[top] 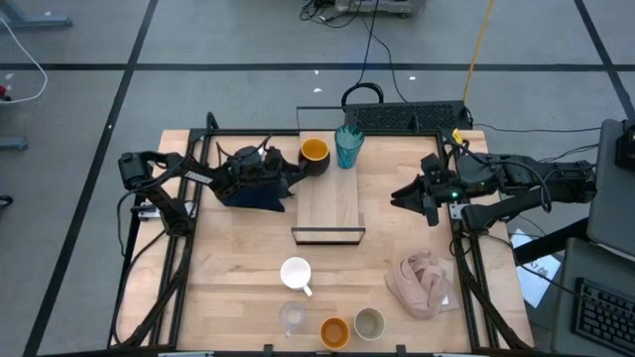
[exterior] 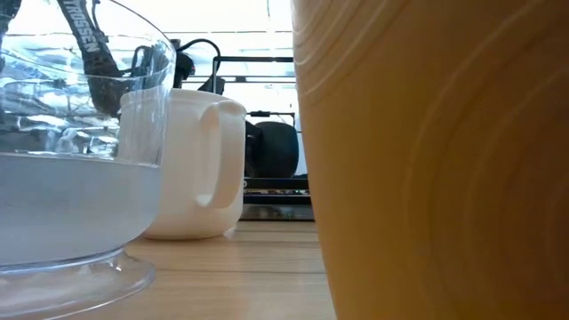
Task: Stack small to large cups/mugs on shelf
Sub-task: Put the black mug on the shelf
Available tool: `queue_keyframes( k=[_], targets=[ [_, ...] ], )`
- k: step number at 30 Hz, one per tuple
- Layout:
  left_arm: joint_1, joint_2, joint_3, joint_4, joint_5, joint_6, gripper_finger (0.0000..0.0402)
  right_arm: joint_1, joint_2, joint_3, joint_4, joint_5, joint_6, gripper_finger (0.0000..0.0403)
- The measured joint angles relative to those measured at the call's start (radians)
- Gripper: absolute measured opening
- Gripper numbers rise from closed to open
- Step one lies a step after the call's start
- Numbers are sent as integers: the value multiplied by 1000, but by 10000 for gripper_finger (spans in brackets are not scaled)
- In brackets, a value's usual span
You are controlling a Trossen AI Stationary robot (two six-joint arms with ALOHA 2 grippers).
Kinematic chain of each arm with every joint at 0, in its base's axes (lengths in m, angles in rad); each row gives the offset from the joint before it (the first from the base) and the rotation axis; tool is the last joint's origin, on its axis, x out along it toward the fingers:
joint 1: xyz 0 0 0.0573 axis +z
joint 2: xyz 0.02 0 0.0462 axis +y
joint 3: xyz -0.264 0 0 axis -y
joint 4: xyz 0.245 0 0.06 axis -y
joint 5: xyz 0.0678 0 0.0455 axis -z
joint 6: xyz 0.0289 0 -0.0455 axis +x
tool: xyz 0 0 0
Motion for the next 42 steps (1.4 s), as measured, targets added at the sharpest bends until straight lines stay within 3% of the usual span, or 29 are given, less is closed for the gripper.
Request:
queue_keyframes(
  k=[9, 35, 39, 42],
  targets=[
    [1, 0, 0, -19, -25, -8, 181, 0, 0, 0, 0, -21, 3, 123],
    [25, -1, 0, -107, 14, 4, 182, 0, 0, 0, 0, -44, -2, 123],
    [36, -61, 1, -149, 35, 23, 182, 0, 0, 0, 1, -45, -6, 123],
    [43, -144, 0, -287, 32, 55, 182, 0, 0, 0, 1, -46, -12, 123]
  ],
)
